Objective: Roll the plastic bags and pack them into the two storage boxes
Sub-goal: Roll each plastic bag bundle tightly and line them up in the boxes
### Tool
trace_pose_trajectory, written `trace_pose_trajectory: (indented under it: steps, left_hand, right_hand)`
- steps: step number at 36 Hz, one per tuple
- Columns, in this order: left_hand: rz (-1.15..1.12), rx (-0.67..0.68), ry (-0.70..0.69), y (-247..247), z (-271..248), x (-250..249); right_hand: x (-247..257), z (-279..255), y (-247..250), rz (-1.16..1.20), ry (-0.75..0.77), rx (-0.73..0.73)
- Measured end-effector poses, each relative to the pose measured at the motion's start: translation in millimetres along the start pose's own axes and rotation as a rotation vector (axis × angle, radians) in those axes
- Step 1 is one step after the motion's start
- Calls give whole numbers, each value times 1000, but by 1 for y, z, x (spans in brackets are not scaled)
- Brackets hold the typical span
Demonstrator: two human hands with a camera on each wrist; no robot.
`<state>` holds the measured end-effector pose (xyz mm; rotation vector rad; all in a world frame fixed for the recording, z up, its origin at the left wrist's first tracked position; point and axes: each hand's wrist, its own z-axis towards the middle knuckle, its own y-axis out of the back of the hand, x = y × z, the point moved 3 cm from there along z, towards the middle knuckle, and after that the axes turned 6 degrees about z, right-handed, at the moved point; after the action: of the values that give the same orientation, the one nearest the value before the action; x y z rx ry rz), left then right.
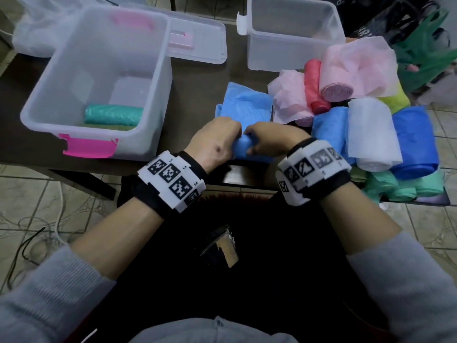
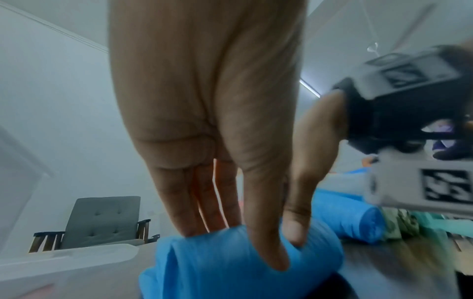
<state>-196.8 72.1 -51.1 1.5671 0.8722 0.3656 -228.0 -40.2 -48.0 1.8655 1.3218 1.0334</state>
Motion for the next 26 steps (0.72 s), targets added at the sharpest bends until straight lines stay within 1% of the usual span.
trace_pose_trajectory:
  steps: [2, 4, 7, 9, 11, 13, 15, 18, 21, 23, 26]
  left_hand:
    - [15, 14, 1, -4, 0, -2]
    - [12, 16, 7, -7, 0, -1]
    - [-4, 0, 22, -7, 3, 1]
    - [-22, 1, 34, -4, 6, 3]
    - [-39, 25, 50, -1, 9, 5]
    - [-43, 48, 61, 3, 12, 5]
    - [-26, 72, 64, 8, 15, 3]
    - [-13, 120, 77, 14, 19, 0]
    - [-6, 191, 93, 16, 20, 1]
    - [-1, 250, 97, 13, 18, 2]
    - [-1, 321, 97, 7, 14, 6]
  right_hand:
    - [-2, 7, 5, -28, -16, 57]
    - [-3, 12, 7, -63, -30, 80]
    - [-4, 16, 5, -52, -68, 55]
    - [-5, 15, -1, 34, -92, -17]
    - [-3, 9, -8, 96, -75, -142]
    - [-1, 2, -12, 65, -26, -307]
    - [3, -7, -19, -10, -10, -414]
    - [13, -18, -39, -78, -1, -500]
    - [19, -26, -64, -54, -8, -563]
    - [19, -30, -78, -84, 6, -628]
    - [21, -40, -87, -88, 52, -663]
